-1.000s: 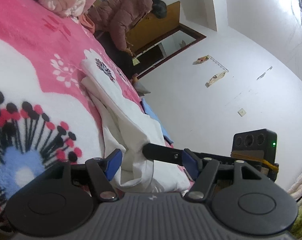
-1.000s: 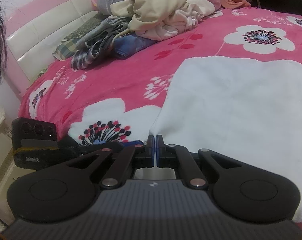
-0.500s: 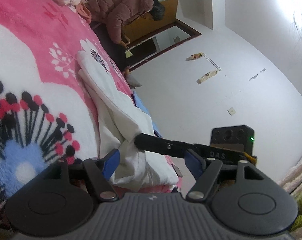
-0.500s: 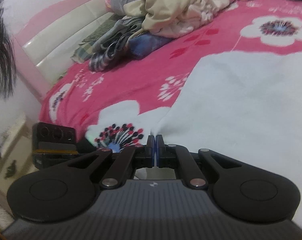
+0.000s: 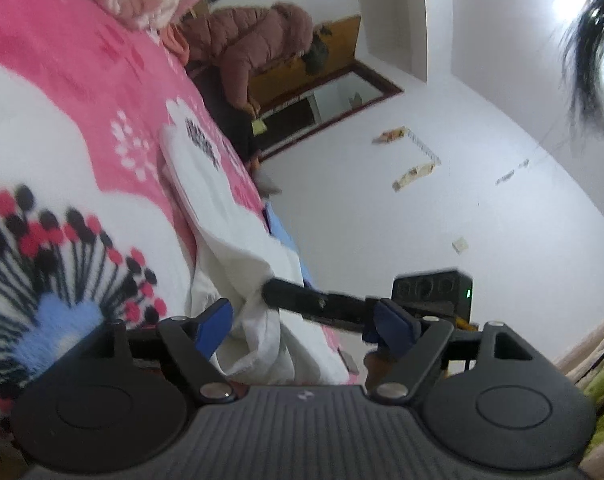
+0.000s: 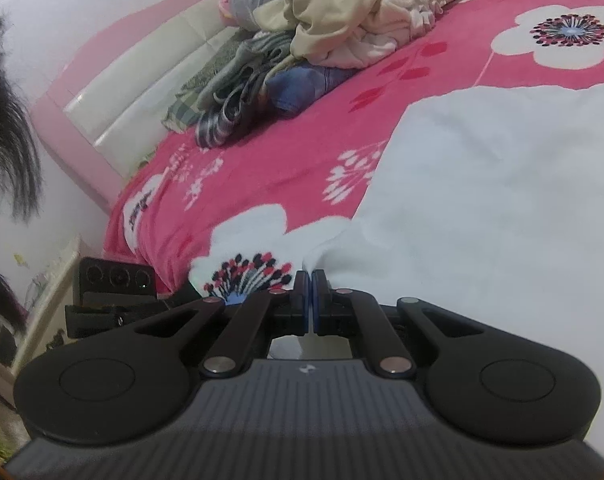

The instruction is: Fold clothes

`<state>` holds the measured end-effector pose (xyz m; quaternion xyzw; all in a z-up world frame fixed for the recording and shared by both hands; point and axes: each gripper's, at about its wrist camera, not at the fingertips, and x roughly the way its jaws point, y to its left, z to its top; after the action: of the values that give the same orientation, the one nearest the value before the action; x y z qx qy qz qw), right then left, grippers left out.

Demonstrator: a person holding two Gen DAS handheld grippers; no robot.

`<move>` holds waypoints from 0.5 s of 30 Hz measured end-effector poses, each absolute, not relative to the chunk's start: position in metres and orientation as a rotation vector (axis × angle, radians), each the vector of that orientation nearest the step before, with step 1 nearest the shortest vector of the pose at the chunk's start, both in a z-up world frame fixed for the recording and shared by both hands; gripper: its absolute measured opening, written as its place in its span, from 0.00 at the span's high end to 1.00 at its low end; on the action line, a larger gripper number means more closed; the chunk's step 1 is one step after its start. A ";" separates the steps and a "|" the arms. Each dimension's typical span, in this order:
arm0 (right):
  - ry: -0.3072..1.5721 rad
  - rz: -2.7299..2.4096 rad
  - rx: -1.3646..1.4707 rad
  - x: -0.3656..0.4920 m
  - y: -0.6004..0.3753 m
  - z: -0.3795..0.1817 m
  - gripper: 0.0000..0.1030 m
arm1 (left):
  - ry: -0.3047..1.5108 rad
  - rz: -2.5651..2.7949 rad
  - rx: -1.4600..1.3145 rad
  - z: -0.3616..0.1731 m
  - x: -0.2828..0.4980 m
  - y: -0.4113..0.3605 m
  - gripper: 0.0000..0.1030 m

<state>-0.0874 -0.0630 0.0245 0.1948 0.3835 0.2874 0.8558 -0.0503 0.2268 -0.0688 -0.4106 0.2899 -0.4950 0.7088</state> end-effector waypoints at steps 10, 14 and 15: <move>0.797 0.604 0.471 -0.091 -0.068 0.016 1.00 | 0.648 -1.066 -0.803 -0.061 -0.042 0.210 0.18; 0.795 0.607 0.483 -0.092 -0.069 0.015 1.00 | 0.655 -1.063 -0.785 -0.058 -0.043 0.209 0.18; 0.792 0.608 0.485 -0.092 -0.069 0.015 1.00 | 0.651 -1.057 -0.776 -0.056 -0.044 0.209 0.18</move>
<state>-0.0920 -0.0690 0.0149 0.2300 0.3762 0.2887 0.8499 -0.0439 0.2093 -0.0563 -0.3544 0.2974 -0.4824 0.7438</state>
